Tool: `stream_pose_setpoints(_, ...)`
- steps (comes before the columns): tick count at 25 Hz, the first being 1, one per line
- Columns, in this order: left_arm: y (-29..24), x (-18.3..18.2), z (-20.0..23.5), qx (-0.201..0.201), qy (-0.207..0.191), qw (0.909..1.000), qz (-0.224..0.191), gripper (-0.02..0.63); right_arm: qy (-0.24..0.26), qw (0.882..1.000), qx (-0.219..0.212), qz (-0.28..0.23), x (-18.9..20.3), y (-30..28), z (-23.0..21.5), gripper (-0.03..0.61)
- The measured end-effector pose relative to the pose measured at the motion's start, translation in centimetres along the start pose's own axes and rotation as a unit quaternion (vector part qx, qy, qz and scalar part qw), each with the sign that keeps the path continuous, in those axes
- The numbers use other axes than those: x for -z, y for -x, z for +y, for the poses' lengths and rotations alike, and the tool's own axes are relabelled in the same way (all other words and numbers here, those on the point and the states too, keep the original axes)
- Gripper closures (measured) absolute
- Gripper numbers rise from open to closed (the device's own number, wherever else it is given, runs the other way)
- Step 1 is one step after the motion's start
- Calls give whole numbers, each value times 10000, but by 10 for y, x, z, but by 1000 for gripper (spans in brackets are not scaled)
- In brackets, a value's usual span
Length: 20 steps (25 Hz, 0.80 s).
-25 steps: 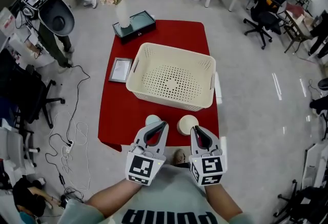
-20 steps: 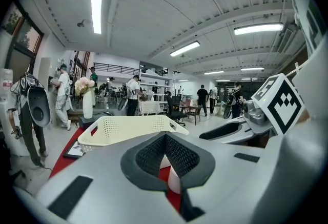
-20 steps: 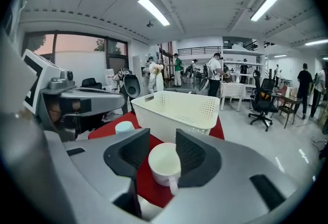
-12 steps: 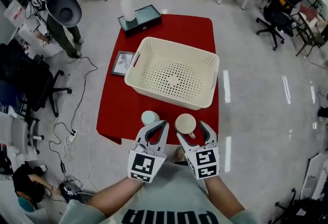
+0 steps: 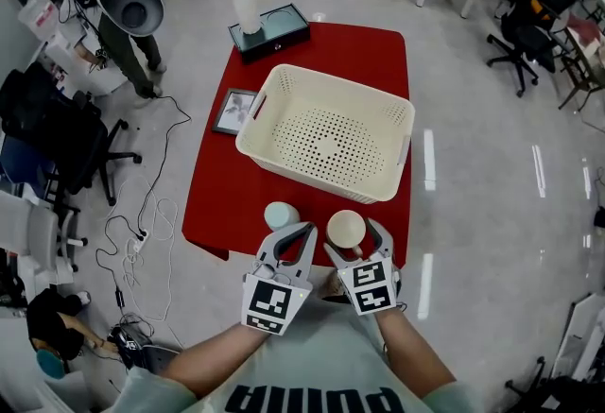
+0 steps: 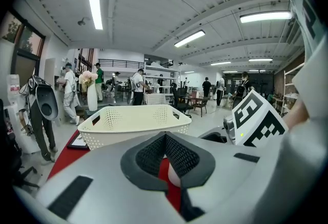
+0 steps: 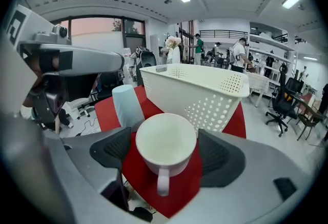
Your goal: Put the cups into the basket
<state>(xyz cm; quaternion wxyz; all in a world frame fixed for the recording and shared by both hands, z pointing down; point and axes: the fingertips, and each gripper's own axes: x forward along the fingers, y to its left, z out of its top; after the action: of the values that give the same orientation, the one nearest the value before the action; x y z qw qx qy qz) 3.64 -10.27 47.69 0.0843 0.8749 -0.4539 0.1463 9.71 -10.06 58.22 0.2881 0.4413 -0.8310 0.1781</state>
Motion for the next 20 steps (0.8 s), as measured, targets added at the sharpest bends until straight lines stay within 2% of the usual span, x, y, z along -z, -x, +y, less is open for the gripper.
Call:
stream_pose_setpoints(9,-2,1,5,15,-33,10000,36,606,146,9992,139,335,17,-16,-4,196)
stream_pose_setpoints(20,-3,-8,10,100,-55,9999,-50,606,45,9995,214,242,11,-5,-3,196)
